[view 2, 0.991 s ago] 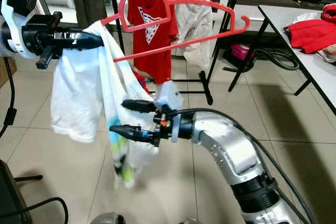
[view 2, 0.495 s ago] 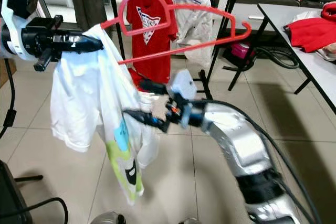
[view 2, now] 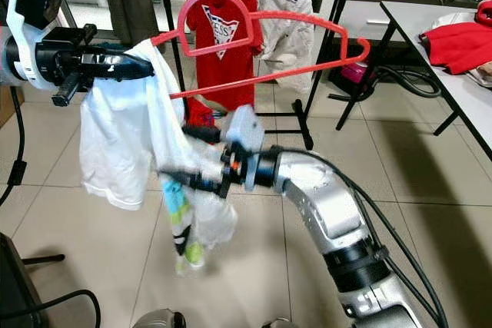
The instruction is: Hang hanger
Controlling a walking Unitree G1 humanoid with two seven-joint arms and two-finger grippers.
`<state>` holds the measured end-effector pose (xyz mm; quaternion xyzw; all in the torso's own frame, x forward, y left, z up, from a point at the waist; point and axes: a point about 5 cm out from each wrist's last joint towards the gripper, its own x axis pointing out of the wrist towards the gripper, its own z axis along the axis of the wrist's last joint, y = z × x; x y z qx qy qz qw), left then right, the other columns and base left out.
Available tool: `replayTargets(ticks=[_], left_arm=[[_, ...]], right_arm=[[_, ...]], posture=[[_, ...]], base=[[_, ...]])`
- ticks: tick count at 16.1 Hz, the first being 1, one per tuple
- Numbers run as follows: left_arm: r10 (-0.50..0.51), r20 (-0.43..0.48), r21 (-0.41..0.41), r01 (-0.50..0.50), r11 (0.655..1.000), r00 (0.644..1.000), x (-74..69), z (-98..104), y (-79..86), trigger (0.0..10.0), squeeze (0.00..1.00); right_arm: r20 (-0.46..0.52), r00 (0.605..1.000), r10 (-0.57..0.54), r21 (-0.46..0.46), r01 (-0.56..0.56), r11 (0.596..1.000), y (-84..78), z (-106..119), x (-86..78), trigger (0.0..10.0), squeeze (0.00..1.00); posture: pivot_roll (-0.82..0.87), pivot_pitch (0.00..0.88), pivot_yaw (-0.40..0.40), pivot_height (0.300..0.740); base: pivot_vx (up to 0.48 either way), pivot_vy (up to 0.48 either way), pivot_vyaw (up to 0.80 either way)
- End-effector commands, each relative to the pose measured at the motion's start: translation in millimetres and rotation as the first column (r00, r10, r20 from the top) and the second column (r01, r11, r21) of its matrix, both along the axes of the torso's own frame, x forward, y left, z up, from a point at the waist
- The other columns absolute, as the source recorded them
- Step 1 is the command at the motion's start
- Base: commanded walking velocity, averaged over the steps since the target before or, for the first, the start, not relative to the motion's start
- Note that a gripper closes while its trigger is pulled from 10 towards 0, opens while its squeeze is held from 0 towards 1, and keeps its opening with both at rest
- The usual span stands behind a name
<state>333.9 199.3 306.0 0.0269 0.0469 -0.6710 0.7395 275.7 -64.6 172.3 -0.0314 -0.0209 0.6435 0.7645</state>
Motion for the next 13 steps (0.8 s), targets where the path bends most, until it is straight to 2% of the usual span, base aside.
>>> replayTargets(ticks=[1, 3, 4, 6, 7, 8, 9, 10, 11, 12, 13], left_arm=[[-0.007, 0.047, -0.007, 0.007, 1.000, 0.999, -0.8, 10.1, -1.0, 0.0, 0.00], [-0.012, 0.053, -0.019, 0.013, 1.000, 0.999, -1.1, 12.6, -3.6, 0.0, 0.00], [-0.018, 0.059, -0.022, 0.019, 1.000, 0.998, -1.3, 15.2, -6.0, 0.0, 0.00], [-0.020, 0.070, -0.024, 0.022, 0.999, 0.997, -1.6, 19.7, -8.4, 0.0, 0.00], [-0.013, 0.076, -0.026, 0.015, 1.000, 0.997, -1.3, 22.4, -8.0, 0.0, 0.00], [-0.011, 0.078, -0.027, 0.014, 1.000, 0.997, -1.2, 23.2, -7.9, 0.0, 0.00], [0.001, 0.083, -0.028, 0.001, 1.000, 0.997, -1.3, 25.2, -5.6, 0.0, 0.00], [0.009, 0.085, -0.029, -0.007, 1.000, 0.996, -1.4, 25.3, -4.1, 0.0, 0.00], [0.011, 0.085, -0.029, -0.009, 1.000, 0.996, -1.4, 25.2, -3.8, 0.0, 0.00], [0.019, 0.083, -0.029, -0.017, 0.999, 0.996, -1.6, 24.1, -1.9, 0.0, 0.00], [0.026, 0.081, -0.030, -0.024, 0.999, 0.996, -1.7, 23.2, -0.4, 0.0, 0.00]], right_arm=[[-0.027, 0.997, 0.075, -0.023, -0.076, 0.997, 2.6, -5.9, -9.0, 9.5, 0.00], [-0.043, 0.994, 0.099, -0.048, -0.101, 0.994, 6.7, -13.5, -11.0, 6.6, 0.00], [-0.061, 0.991, 0.122, -0.077, -0.126, 0.989, 10.7, -21.5, -11.9, 5.8, 0.00], [-0.090, 0.984, 0.155, -0.144, -0.167, 0.975, 12.4, -37.6, -15.0, 5.8, 0.00], [-0.114, 0.978, 0.174, -0.186, -0.193, 0.963, 10.6, -47.3, -18.2, 5.4, 0.00], [-0.123, 0.976, 0.180, -0.197, -0.202, 0.959, 9.7, -50.1, -19.4, 5.4, 0.00], [-0.175, 0.964, 0.199, -0.248, -0.239, 0.939, 1.8, -63.7, -26.1, 4.1, 0.00], [-0.198, 0.961, 0.195, -0.258, -0.243, 0.935, -3.0, -68.6, -28.4, 2.3, 0.00], [-0.203, 0.960, 0.192, -0.258, -0.241, 0.935, -4.6, -69.4, -28.6, 2.3, 0.00], [-0.216, 0.960, 0.178, -0.264, -0.232, 0.936, -11.8, -71.5, -28.7, 0.0, 0.00], [-0.225, 0.960, 0.169, -0.268, -0.227, 0.936, -17.9, -72.5, -28.3, 0.0, 0.00]], posture=[[0.02, 0.055, 0.026, 0.740], [0.02, 0.056, 0.023, 0.740], [0.02, 0.055, 0.022, 0.740], [0.02, 0.050, 0.020, 0.740], [0.02, 0.050, 0.020, 0.740], [0.02, 0.048, 0.019, 0.740], [0.03, 0.047, 0.015, 0.740], [0.02, 0.045, 0.013, 0.740], [0.02, 0.046, 0.012, 0.740], [0.02, 0.046, 0.011, 0.740], [0.02, 0.047, 0.012, 0.740]], base=[[0.000, 0.000, 0.00], [0.000, 0.000, 0.00], [0.000, 0.000, 0.00], [0.000, 0.000, 0.00], [0.000, 0.000, 0.00], [0.000, 0.000, 0.00], [0.000, 0.000, 0.00], [0.000, 0.000, 0.00], [0.000, 0.000, 0.00], [0.000, 0.000, 0.00], [0.000, 0.000, 0.00]])
